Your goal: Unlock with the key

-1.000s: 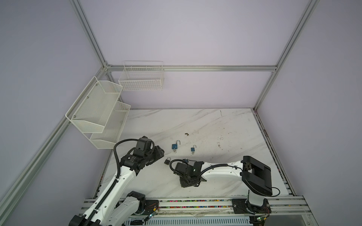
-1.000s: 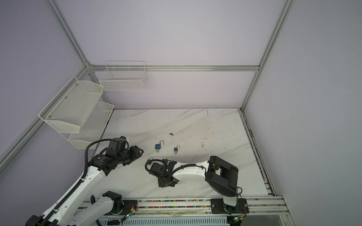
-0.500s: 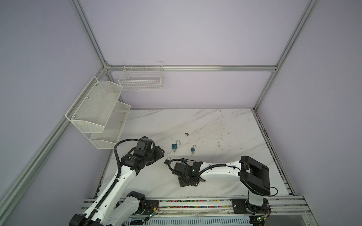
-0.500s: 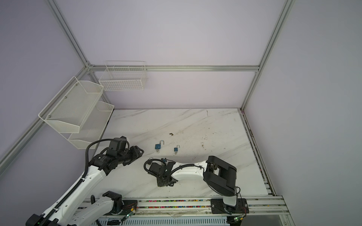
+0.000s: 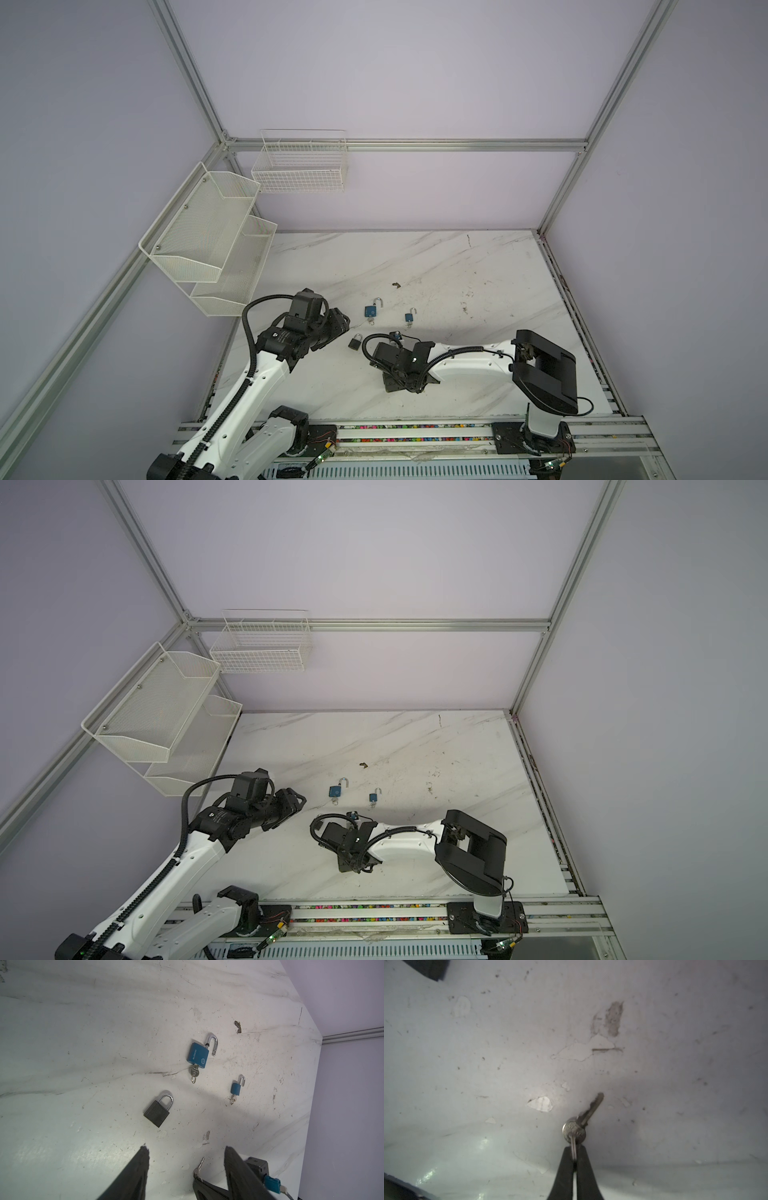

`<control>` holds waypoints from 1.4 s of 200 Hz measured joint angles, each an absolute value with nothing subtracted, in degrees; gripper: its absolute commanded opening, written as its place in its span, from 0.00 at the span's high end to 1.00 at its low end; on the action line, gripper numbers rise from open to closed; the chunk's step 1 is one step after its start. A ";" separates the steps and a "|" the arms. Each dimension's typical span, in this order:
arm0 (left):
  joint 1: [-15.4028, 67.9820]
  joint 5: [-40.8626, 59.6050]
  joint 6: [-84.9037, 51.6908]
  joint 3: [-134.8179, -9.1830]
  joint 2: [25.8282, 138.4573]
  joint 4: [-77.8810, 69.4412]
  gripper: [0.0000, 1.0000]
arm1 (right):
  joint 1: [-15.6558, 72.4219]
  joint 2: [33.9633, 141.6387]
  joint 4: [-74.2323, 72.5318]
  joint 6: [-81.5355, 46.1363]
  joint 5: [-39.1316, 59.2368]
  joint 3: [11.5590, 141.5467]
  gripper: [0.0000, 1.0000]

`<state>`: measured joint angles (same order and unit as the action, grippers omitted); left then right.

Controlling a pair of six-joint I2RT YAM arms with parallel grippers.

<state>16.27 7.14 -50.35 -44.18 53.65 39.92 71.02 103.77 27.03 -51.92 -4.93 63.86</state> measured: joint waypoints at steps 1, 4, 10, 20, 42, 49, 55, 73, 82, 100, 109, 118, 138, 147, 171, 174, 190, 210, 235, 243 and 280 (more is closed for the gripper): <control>16.27 7.14 -50.39 -44.18 53.65 39.92 0.42 | 71.00 103.70 27.00 -51.81 -4.99 63.72 0.97; 16.27 7.18 -50.41 -44.18 53.65 39.92 0.41 | 70.98 103.53 27.00 -51.70 -5.06 63.53 0.97; 16.27 7.31 -50.48 -44.18 53.65 39.92 0.41 | 70.87 103.04 26.94 -51.11 -5.28 63.07 0.98; 16.27 7.77 -50.74 -44.18 53.60 39.88 0.41 | 70.74 102.08 26.72 -50.19 -5.69 62.30 0.99; 16.27 9.80 -51.92 -44.18 53.56 39.40 0.41 | 70.26 98.96 26.33 -47.46 -6.96 60.51 1.00; 16.27 10.39 -52.07 -44.18 53.52 39.20 0.41 | 70.06 97.84 26.13 -46.48 -7.25 60.03 1.00; 16.27 10.87 -52.18 -44.18 53.47 39.05 0.40 | 69.93 96.82 25.87 -45.34 -7.55 59.57 1.00; 16.27 12.53 -52.90 -44.18 53.25 38.44 0.40 | 69.08 94.15 25.17 -41.74 -8.10 58.78 1.00; 16.27 13.50 -53.10 -44.18 53.19 38.26 0.40 | 68.55 93.17 24.77 -40.03 -8.21 58.67 1.00; 16.27 15.49 -53.95 -44.18 53.17 37.98 0.39 | 67.94 91.72 24.34 -36.03 -8.88 58.67 1.00; 16.27 16.71 -54.50 -44.18 53.17 37.54 0.39 | 67.77 91.20 24.14 -33.91 -9.32 58.67 1.00; 16.27 18.04 -55.55 -44.14 53.15 36.71 0.39 | 67.75 90.72 23.92 -32.27 -9.67 58.67 1.00; 16.34 20.51 -58.65 -44.12 52.90 34.17 0.38 | 67.48 89.65 23.44 -28.99 -10.28 58.76 1.00; 16.53 21.30 -60.55 -44.12 52.53 32.69 0.37 | 67.40 89.32 23.40 -28.01 -10.59 59.05 1.00; 16.93 22.72 -65.14 -43.33 51.03 28.05 0.37 | 66.76 88.58 22.50 -26.59 -10.79 60.40 1.00; 16.97 22.87 -65.84 -43.13 50.85 27.42 0.37 | 66.72 88.49 22.35 -26.52 -10.81 60.60 1.00; 17.19 23.49 -69.73 -42.06 50.30 24.29 0.37 | 66.50 88.27 21.19 -26.44 -11.16 62.06 1.00; 17.54 23.64 -74.70 -40.51 50.06 20.08 0.37 | 66.46 87.72 18.83 -26.52 -11.94 63.77 1.00; 17.72 23.53 -81.89 -38.00 49.93 14.13 0.37 | 66.26 87.00 14.57 -26.76 -13.23 65.98 1.00; 17.72 23.40 -84.55 -36.99 49.98 11.97 0.37 | 66.24 86.85 12.84 -26.81 -13.61 66.59 1.00; 17.93 22.04 -94.02 -34.09 50.92 5.02 0.36 | 66.24 86.89 6.04 -26.92 -14.72 69.52 1.00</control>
<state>17.93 22.04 -94.02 -34.09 50.92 5.02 66.24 86.89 6.04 -26.92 -14.72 69.52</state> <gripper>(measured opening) 0.635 0.057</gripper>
